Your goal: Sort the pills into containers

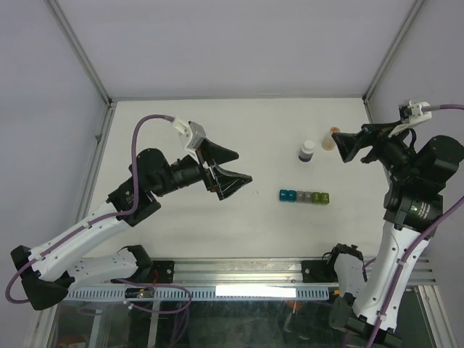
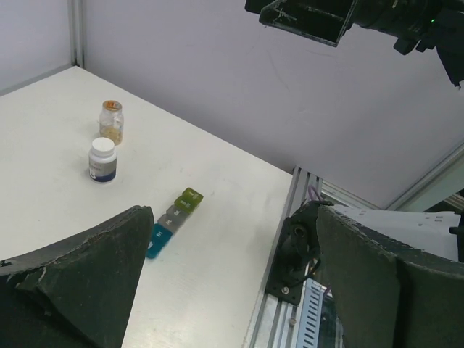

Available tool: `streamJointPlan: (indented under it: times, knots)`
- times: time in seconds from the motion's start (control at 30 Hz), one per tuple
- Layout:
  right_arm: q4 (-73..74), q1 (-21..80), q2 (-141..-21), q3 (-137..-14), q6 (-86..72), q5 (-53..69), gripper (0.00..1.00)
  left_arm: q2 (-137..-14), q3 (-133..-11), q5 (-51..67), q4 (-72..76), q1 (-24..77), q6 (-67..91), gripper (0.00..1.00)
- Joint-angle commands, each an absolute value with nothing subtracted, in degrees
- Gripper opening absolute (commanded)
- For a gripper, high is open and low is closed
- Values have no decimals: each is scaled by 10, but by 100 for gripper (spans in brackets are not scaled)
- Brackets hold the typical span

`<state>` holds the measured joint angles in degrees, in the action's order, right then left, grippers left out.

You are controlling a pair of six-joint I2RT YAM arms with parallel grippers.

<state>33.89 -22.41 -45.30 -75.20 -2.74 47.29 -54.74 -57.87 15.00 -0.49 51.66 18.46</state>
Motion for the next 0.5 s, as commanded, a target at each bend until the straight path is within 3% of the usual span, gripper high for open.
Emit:
streamJointPlan:
  times: [0.0,0.23,0.37,0.47]
  knots:
    - [300,-228,-460,-723,-12,494,99,-539,-564,129,27,512,167,99]
    - [313,-227,-511,-682,117,633,99,-536,-466,124,148,512,162,99]
    - [418,-227,-533,-651,362,753,99,-551,-417,141,222,512,160,99]
    - [448,-226,-542,-600,484,759,99,-563,-367,142,297,512,153,99]
